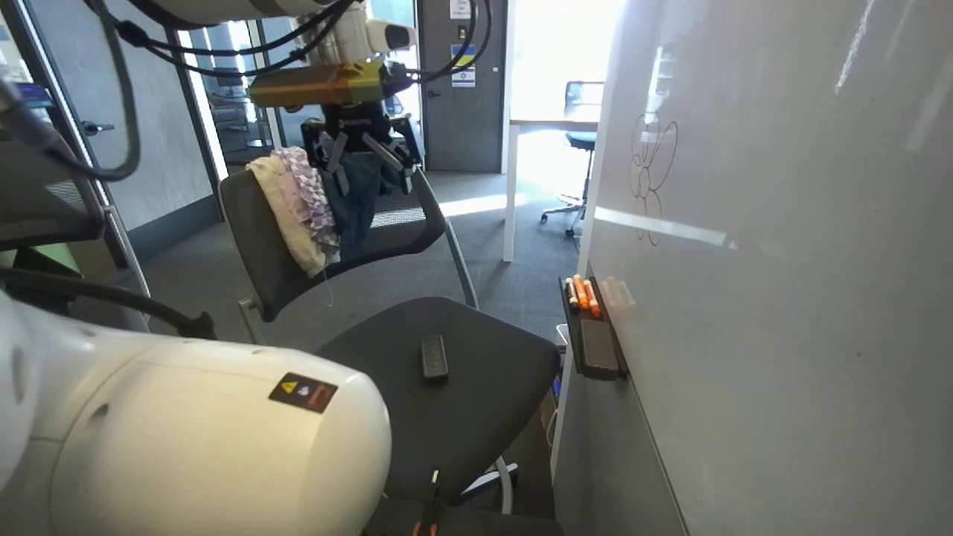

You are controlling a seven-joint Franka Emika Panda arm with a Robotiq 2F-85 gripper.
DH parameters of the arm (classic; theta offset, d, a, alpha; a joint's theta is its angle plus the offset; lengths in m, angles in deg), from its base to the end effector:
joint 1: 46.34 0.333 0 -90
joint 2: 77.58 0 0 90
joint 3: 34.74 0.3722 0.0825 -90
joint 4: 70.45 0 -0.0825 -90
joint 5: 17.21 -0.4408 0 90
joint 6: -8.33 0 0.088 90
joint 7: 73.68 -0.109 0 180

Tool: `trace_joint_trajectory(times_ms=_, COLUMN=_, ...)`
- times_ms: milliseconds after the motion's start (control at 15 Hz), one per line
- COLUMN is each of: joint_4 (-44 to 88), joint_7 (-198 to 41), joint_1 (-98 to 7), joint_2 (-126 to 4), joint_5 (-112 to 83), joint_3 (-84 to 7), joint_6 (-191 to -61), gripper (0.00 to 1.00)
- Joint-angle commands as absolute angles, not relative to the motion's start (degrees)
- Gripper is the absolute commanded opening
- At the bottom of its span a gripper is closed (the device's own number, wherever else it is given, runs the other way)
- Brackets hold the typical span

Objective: Use the duster to erase the markings on the whiteboard

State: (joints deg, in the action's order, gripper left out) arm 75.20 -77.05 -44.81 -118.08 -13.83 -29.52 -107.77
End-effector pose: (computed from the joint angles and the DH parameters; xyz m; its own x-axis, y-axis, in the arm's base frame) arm 0.3730 0.0449 0.5429 0.9787 0.0727 0.1918 0.0533 -0.9931 0.1047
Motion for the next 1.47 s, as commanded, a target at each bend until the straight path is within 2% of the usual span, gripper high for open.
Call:
trace_joint_trajectory(times_ms=0, joint_4=69.49, joint_7=-77.52, joint_1=-42.84, joint_2=-105.15, joint_5=-13.55, joint_3=-27.04, joint_6=-115.24, gripper=1.00)
trace_joint_trajectory(times_ms=733, joint_4=63.14, joint_7=-69.35, joint_1=-41.19, joint_2=-77.02, joint_5=-14.54, joint_3=-27.51, joint_6=-130.93, gripper=1.00)
trace_joint_trajectory(times_ms=1133, joint_4=65.75, joint_7=-60.25, joint_1=-42.27, joint_2=-69.46, joint_5=-15.02, joint_3=-27.68, joint_6=-140.66, gripper=1.00)
trace_joint_trajectory(times_ms=1400, joint_4=65.63, joint_7=-61.82, joint_1=-42.17, joint_2=-68.26, joint_5=-14.21, joint_3=-27.76, joint_6=-139.30, gripper=1.00)
